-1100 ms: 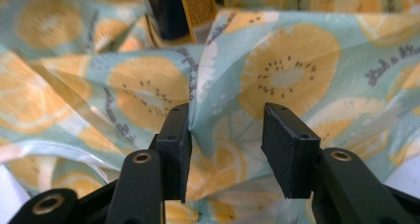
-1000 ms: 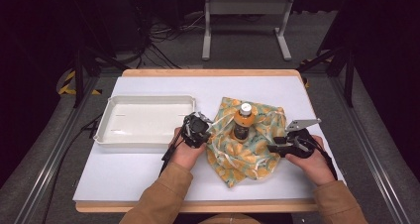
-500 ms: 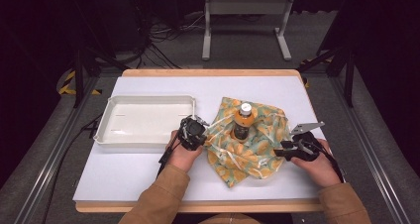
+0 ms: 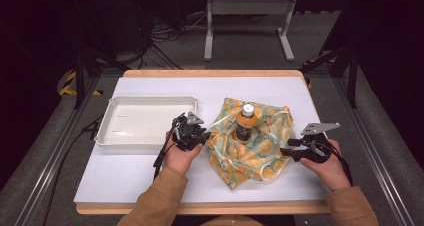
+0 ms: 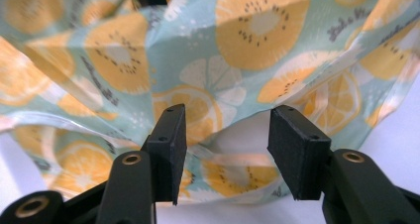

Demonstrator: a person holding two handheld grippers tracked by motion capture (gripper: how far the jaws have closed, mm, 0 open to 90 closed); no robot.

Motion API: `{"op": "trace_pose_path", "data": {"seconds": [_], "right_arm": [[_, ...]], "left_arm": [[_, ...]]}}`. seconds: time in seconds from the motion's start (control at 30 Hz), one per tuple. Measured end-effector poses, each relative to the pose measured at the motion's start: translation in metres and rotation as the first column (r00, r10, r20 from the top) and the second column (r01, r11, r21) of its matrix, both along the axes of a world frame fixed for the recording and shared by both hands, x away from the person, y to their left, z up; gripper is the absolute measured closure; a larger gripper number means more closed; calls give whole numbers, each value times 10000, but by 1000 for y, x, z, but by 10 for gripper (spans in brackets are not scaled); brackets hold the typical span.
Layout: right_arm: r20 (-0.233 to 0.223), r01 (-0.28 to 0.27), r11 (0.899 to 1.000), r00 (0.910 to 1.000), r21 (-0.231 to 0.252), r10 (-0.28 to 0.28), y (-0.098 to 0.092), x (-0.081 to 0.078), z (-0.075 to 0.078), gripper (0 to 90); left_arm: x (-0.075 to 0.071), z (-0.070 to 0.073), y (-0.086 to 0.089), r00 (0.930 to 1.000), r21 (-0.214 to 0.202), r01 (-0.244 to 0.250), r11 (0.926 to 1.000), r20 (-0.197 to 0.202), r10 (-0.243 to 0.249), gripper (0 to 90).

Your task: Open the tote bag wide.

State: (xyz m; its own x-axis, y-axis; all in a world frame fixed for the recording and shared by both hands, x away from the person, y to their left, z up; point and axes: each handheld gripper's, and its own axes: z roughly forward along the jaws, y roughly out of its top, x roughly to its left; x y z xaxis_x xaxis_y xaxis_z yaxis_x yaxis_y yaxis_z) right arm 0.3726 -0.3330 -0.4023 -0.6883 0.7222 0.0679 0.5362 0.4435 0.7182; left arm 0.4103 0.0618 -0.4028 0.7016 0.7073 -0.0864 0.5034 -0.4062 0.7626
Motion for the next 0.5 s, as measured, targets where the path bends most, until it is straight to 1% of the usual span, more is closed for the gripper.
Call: {"op": "trace_pose_path", "data": {"seconds": [0.03,0.07,0.1,0.13,0.17,0.23,0.27,0.3,0.43,0.47,0.5], "right_arm": [[0,0,10000,10000,0,0,0,0,0,500],[172,-61,9994,9998,328,55,-1,-2,5,498],[242,-90,9989,9997,468,78,-2,-3,8,497],[242,-90,9989,9997,468,78,-2,-3,8,497],[349,-147,9976,9993,679,123,-3,-5,11,494],[577,-316,9944,9980,1007,259,-5,-7,16,486],[665,-419,9921,9972,1179,342,-6,-8,19,485],[803,-535,9885,9959,1412,424,-7,-10,22,483],[1164,-769,9802,9916,1826,561,-11,-16,30,478],[1164,-769,9802,9916,1826,561,-11,-16,30,478],[1232,-820,9785,9906,1891,592,-12,-18,31,476]], "left_arm": [[0,0,0,10000,0,0,10000,0,0,675],[-3,4,3,9999,-108,65,9999,156,-64,653],[-5,7,6,9998,-220,85,9997,181,-81,640],[-5,7,6,9998,-220,85,9997,181,-81,625],[-5,9,8,9994,-308,227,9993,267,-219,625],[-8,12,14,9986,-442,408,9982,368,-391,595],[-10,16,18,9973,-617,552,9966,524,-520,585],[-11,18,20,9962,-708,683,9952,581,-642,568],[-17,26,29,9891,-1284,1306,9831,843,-1204,504],[-17,26,29,9891,-1284,1306,9831,843,-1204,489],[-18,28,31,9867,-1459,1491,9780,869,-1374,489]]}}
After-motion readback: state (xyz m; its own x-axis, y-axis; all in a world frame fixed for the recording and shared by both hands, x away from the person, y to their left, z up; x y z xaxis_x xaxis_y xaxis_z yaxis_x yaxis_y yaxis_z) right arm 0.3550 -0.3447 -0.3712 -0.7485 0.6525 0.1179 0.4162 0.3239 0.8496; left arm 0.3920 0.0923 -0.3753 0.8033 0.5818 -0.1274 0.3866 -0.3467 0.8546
